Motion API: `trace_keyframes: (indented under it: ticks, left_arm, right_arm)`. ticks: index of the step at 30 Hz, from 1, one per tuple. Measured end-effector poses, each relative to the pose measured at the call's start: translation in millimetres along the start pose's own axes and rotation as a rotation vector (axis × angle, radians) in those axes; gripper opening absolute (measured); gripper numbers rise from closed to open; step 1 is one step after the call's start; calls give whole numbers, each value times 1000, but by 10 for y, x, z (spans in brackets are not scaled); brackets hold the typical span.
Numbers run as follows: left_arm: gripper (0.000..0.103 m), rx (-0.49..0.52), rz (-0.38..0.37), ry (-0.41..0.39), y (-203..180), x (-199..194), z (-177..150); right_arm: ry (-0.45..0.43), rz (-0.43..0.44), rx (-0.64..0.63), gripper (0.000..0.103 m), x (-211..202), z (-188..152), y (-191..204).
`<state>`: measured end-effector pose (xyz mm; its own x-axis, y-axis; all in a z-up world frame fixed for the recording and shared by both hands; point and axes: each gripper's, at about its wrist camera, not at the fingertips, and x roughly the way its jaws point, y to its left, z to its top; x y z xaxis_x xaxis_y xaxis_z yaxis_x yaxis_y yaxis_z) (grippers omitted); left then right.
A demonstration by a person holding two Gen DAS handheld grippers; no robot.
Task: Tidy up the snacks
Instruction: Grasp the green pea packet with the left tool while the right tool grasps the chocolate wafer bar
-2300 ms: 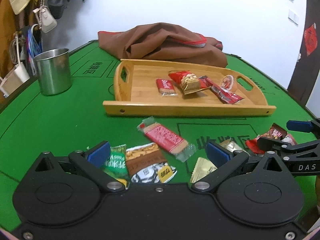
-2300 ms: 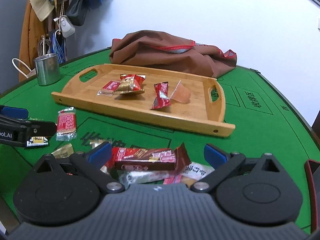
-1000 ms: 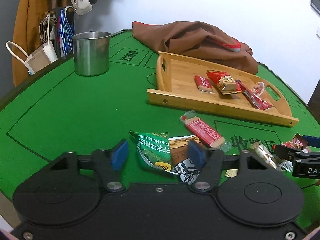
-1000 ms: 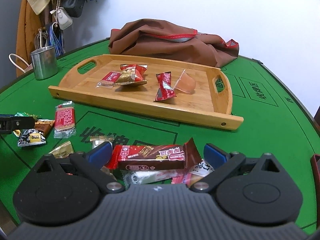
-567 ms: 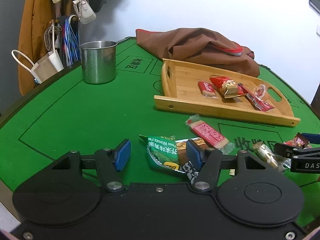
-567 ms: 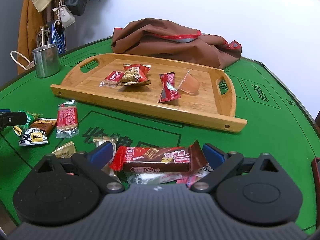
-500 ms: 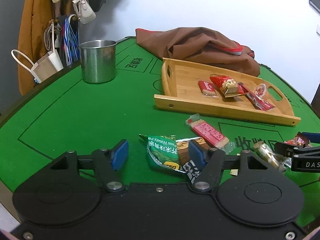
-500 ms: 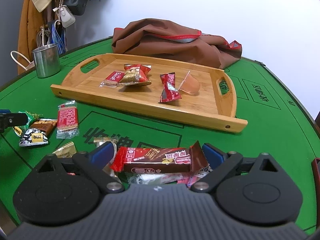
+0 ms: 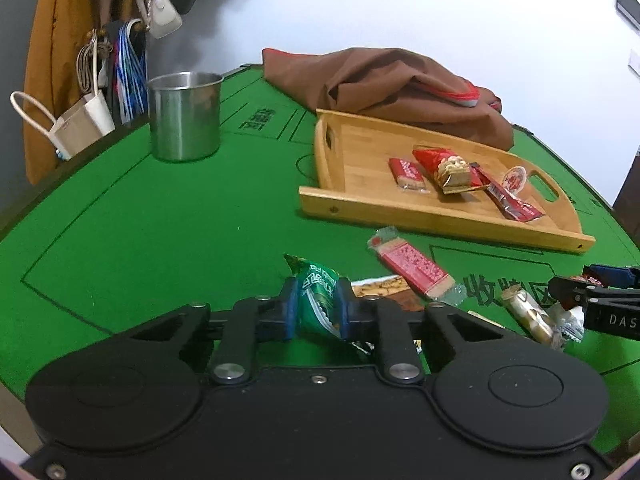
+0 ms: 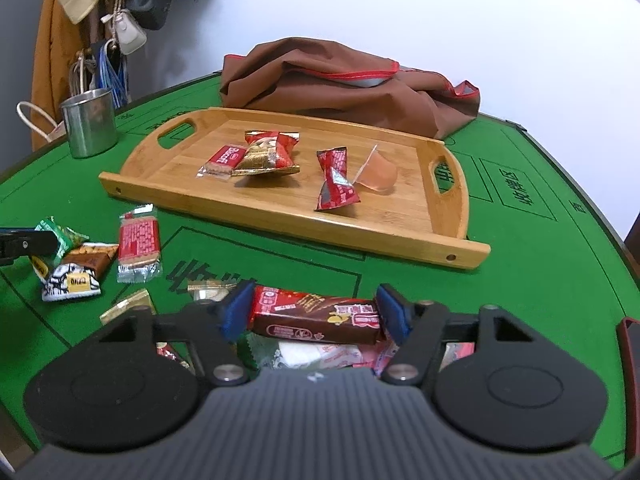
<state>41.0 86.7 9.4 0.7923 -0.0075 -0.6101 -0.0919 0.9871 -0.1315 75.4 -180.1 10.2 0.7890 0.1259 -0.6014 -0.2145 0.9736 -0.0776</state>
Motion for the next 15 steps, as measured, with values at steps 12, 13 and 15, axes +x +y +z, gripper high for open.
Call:
trace_keyframes:
  ticks: [12, 13, 15]
  left_arm:
    - [18, 18, 6, 25, -44, 55, 86]
    - [18, 19, 5, 24, -49, 66, 99]
    - [18, 21, 1, 24, -57, 86, 126]
  right_arm:
    - [-6, 3, 68, 68, -133, 225, -244]
    - [-15, 5, 77, 68, -152, 254, -276]
    - [-28, 0, 94, 68, -186, 303, -329]
